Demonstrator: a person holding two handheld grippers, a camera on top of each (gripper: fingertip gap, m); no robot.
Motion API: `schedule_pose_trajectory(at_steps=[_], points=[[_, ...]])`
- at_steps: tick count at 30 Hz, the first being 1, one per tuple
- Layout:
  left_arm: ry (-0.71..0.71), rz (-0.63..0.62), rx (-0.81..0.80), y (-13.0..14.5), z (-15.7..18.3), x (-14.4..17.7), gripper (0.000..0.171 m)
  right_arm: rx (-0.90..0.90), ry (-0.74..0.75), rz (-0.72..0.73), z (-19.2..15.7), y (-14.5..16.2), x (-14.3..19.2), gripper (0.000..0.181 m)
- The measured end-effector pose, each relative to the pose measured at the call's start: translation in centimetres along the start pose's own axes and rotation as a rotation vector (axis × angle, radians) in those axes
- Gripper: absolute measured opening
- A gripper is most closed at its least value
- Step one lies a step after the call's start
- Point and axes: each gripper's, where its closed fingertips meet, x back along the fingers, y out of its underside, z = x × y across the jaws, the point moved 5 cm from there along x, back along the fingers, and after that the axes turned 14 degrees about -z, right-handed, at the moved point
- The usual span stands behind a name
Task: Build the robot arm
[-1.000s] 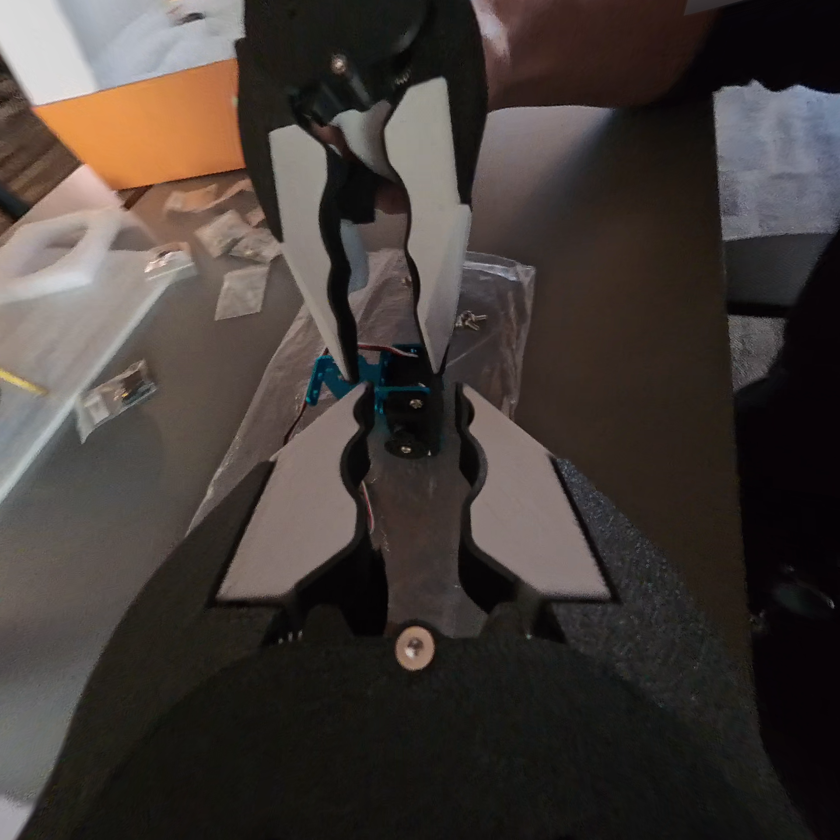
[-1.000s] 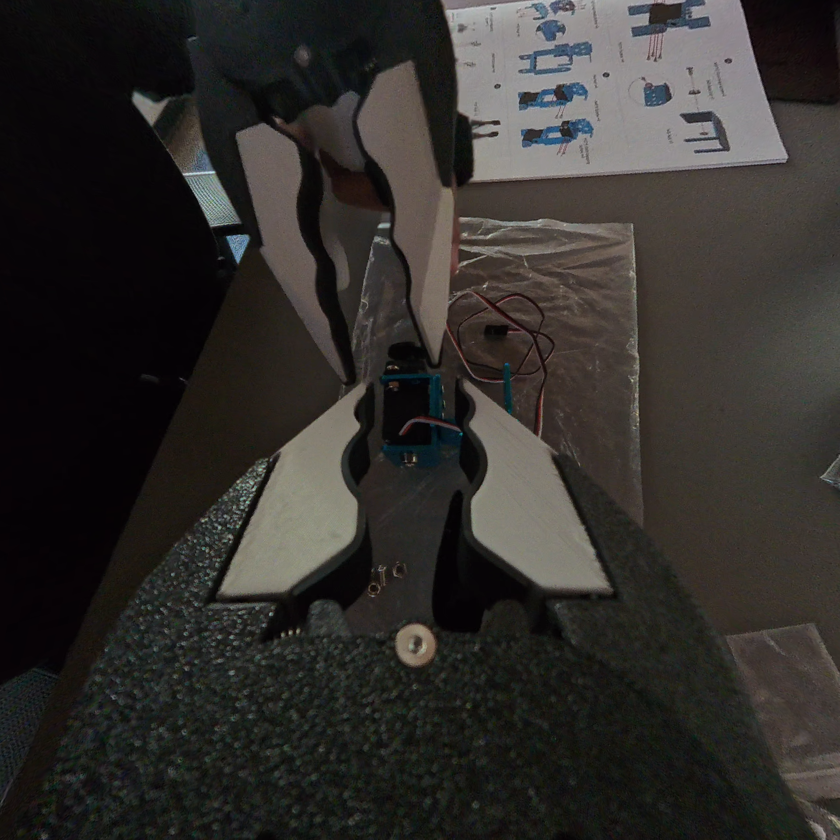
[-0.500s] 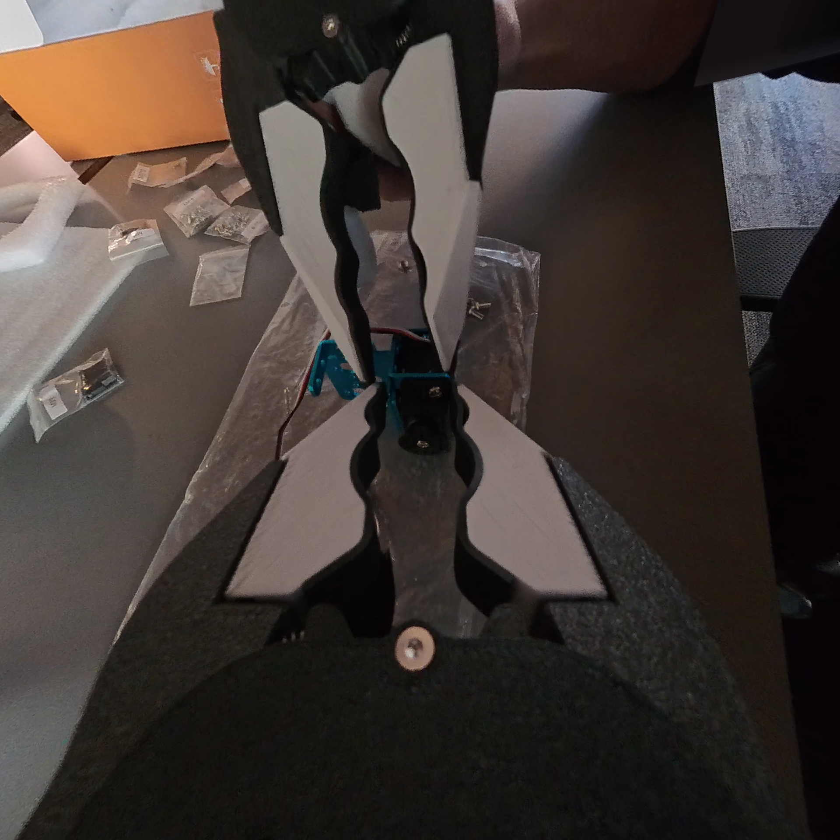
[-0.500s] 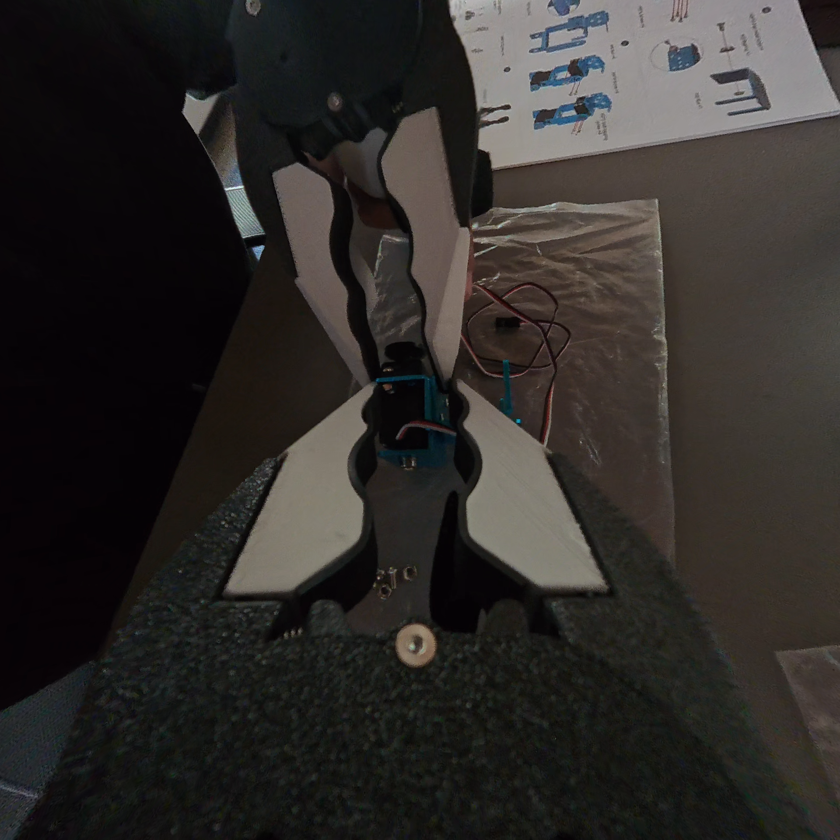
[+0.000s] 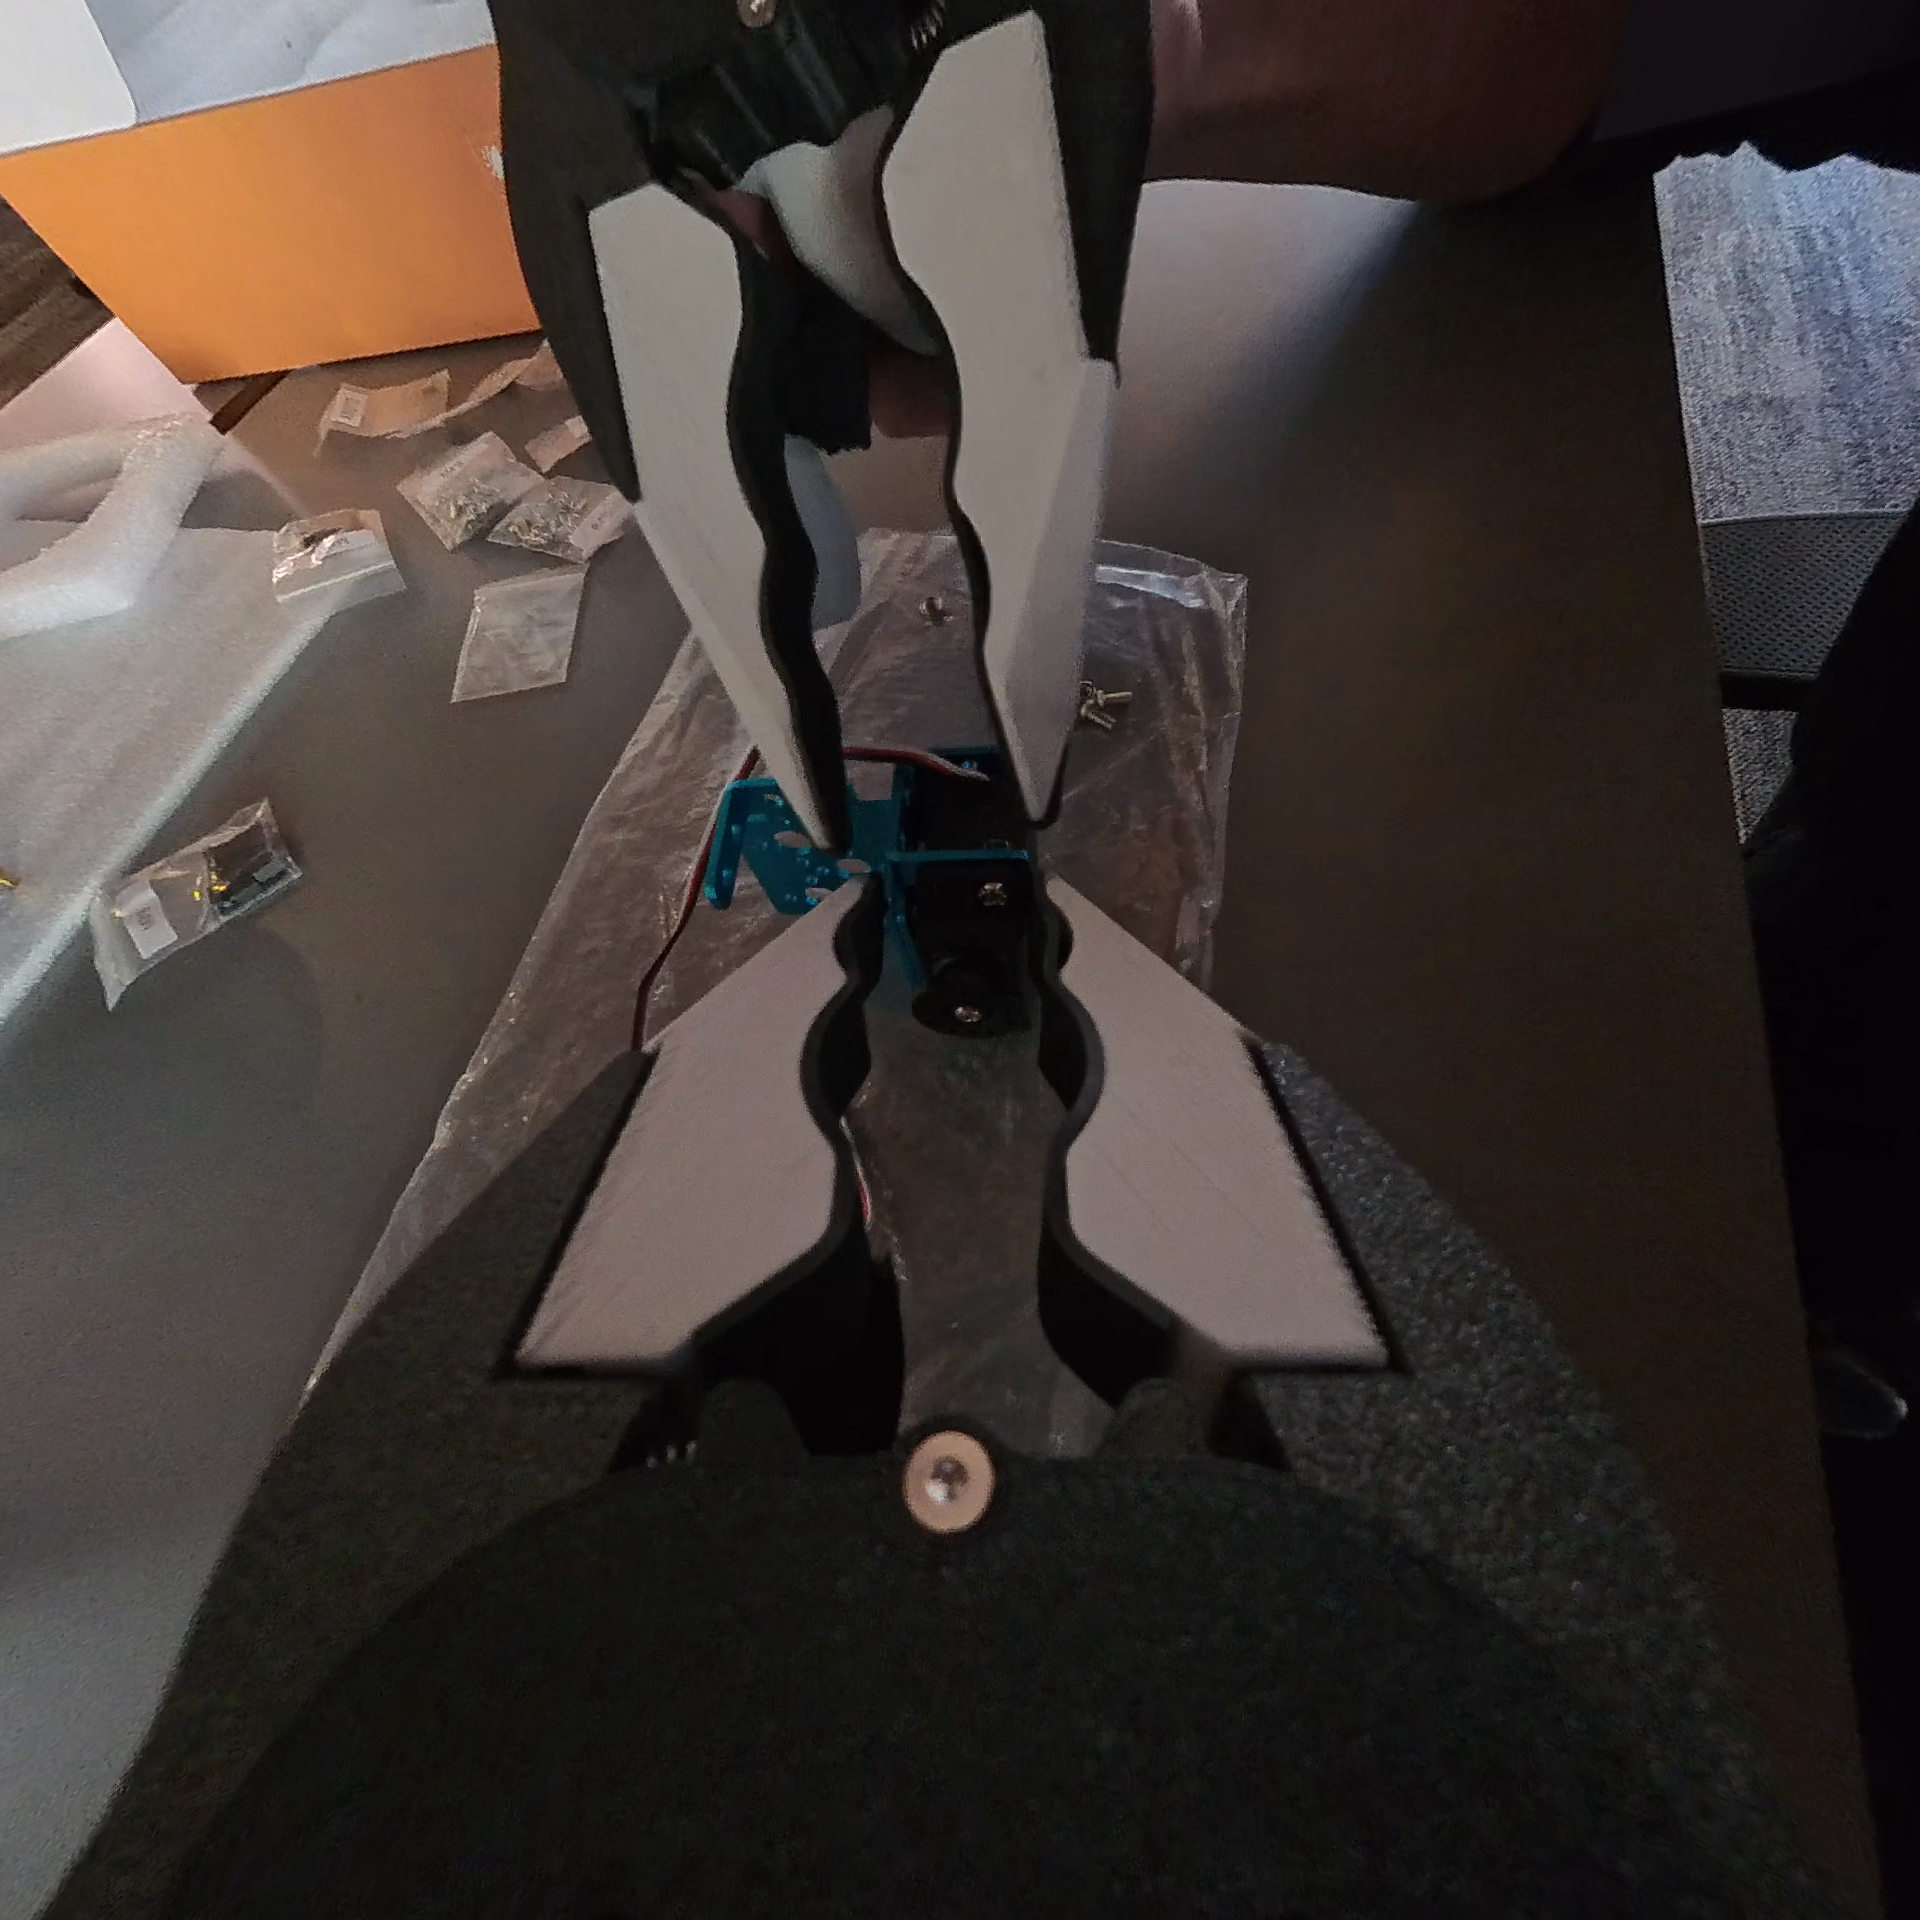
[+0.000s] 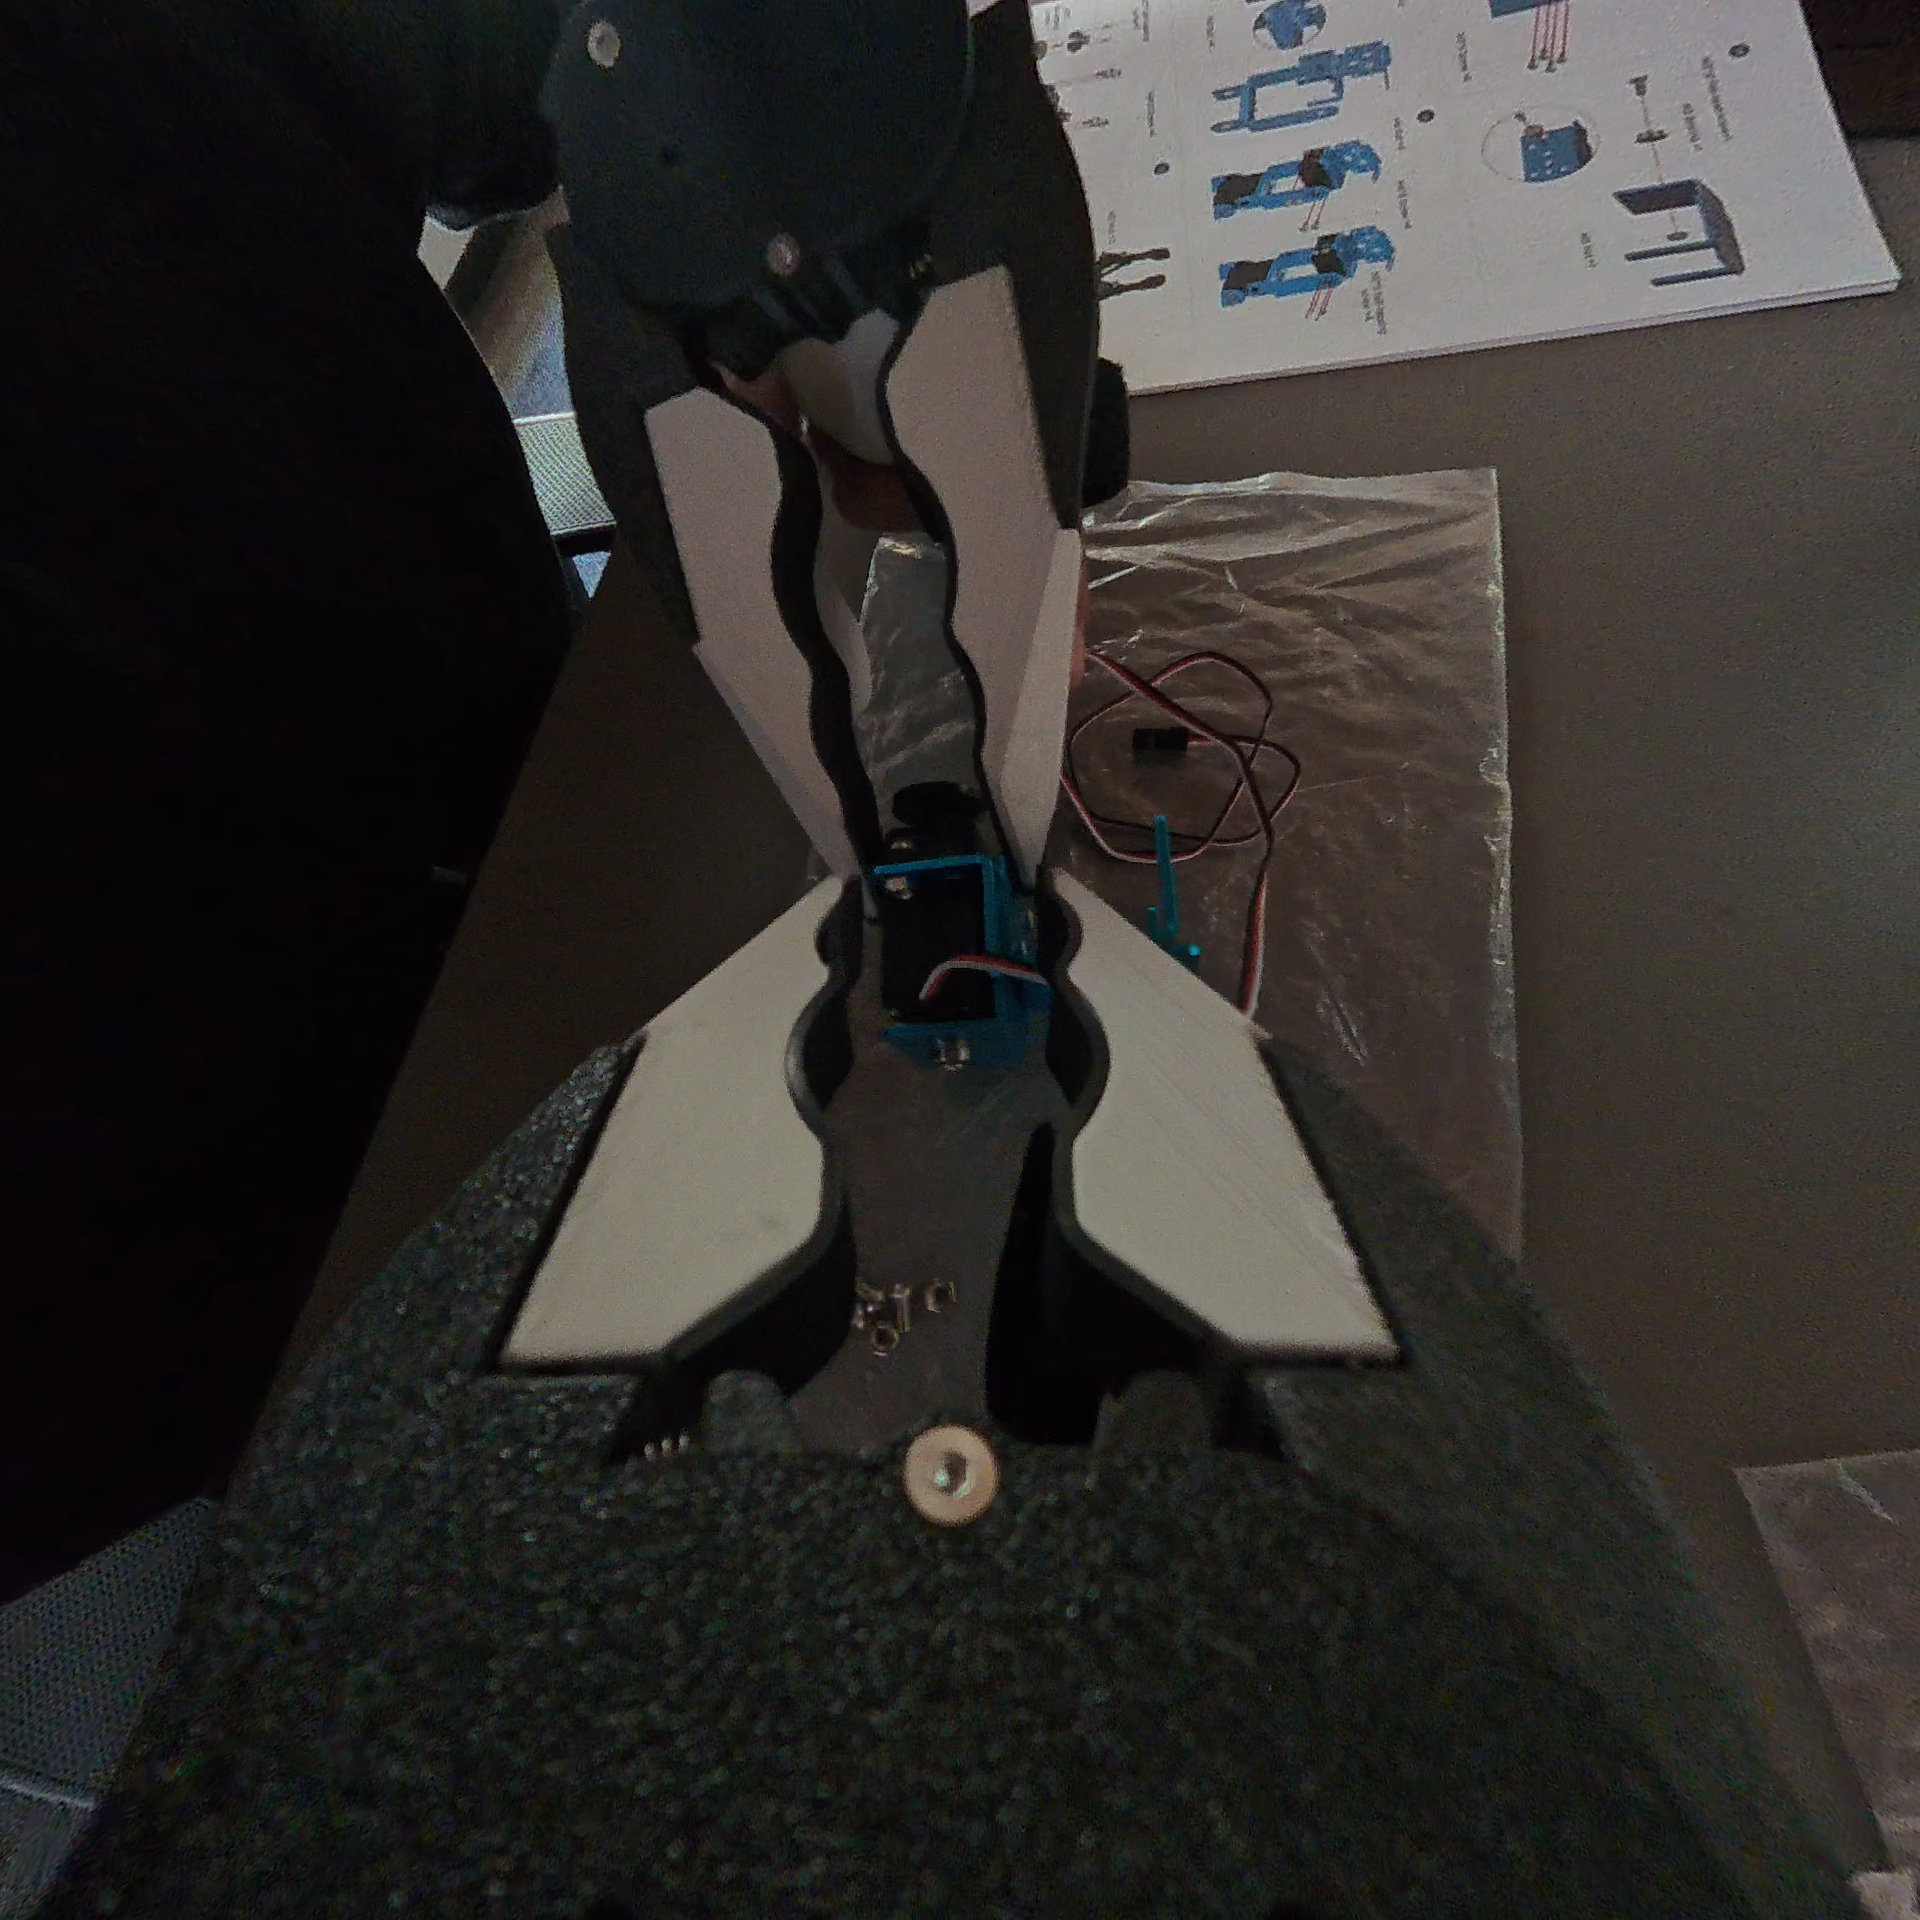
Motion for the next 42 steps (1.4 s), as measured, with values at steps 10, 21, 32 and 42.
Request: schedule_pose_trajectory(at_steps=[10,21,32,42], points=[[-0.017,-0.003,-0.010,0.0,0.1,0.0,0.028,-0.011,-0.032,-0.006,-0.1,0.1,-0.2,0.023],[0.144,0.086,0.051,-0.2,-0.3,1.9,0.031,-0.008,-0.024,-0.011,-0.1,0.0,-0.2,0.026],[0.286,0.062,-0.037,-0.3,-1.3,1.2,0.016,0.004,-0.016,-0.016,-0.1,0.0,-0.3,0.024],[0.235,0.108,-0.026,0.5,-1.8,1.3,0.016,0.001,-0.020,-0.004,0.2,0.1,-0.3,0.021]])
